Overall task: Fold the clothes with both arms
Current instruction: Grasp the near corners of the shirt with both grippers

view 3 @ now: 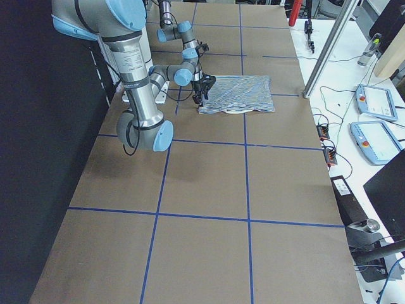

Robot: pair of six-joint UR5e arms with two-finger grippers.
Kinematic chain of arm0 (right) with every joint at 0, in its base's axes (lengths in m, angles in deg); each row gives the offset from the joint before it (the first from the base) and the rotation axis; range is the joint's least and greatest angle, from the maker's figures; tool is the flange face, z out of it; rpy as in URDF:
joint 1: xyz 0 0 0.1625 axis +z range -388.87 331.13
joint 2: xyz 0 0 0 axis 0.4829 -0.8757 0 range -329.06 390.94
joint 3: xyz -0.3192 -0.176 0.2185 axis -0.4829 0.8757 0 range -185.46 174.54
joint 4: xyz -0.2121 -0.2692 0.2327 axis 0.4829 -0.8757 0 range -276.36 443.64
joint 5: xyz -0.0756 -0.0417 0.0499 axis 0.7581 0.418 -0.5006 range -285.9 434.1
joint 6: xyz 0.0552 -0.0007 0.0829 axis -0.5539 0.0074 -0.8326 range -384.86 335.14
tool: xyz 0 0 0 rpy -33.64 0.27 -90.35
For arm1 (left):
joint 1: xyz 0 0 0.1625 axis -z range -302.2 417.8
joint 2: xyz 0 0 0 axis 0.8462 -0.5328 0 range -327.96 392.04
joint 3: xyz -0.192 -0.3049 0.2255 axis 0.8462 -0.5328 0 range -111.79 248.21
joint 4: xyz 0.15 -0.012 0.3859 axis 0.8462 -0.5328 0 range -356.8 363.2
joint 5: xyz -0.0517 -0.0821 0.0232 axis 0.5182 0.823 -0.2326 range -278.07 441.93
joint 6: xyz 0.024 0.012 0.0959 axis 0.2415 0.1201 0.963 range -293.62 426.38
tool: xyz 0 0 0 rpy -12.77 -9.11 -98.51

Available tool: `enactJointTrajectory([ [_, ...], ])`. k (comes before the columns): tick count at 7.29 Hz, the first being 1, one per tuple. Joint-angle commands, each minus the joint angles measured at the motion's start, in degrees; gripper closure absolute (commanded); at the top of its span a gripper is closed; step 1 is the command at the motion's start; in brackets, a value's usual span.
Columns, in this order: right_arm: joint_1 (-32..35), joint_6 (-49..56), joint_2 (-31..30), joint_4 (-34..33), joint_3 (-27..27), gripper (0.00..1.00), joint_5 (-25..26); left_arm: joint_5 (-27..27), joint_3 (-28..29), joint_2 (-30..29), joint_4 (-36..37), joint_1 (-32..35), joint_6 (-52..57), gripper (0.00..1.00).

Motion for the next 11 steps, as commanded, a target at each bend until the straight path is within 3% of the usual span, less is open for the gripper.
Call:
enactJointTrajectory([
  [1,0.0,0.1,0.2,0.0,1.1,0.3,0.7,0.0,-0.2,0.0,0.0,0.0,0.0,1.0],
  [6,0.0,0.1,0.5,0.1,2.3,0.35,0.9,0.0,-0.4,0.0,0.0,0.0,0.0,1.0],
  [7,0.0,0.0,0.6,0.1,2.3,0.54,0.9,0.0,-0.4,0.0,0.0,0.0,0.0,1.0],
  [8,0.0,-0.3,0.6,0.1,2.3,0.83,0.9,0.0,-0.4,0.0,0.0,0.0,0.0,1.0],
  [9,0.0,-0.5,0.8,0.1,2.3,1.0,0.9,0.0,-0.4,0.0,0.0,0.0,0.0,1.0],
  [11,0.0,-0.3,1.5,0.0,2.3,1.0,0.9,0.0,-0.4,0.0,0.0,0.0,0.1,1.0],
])
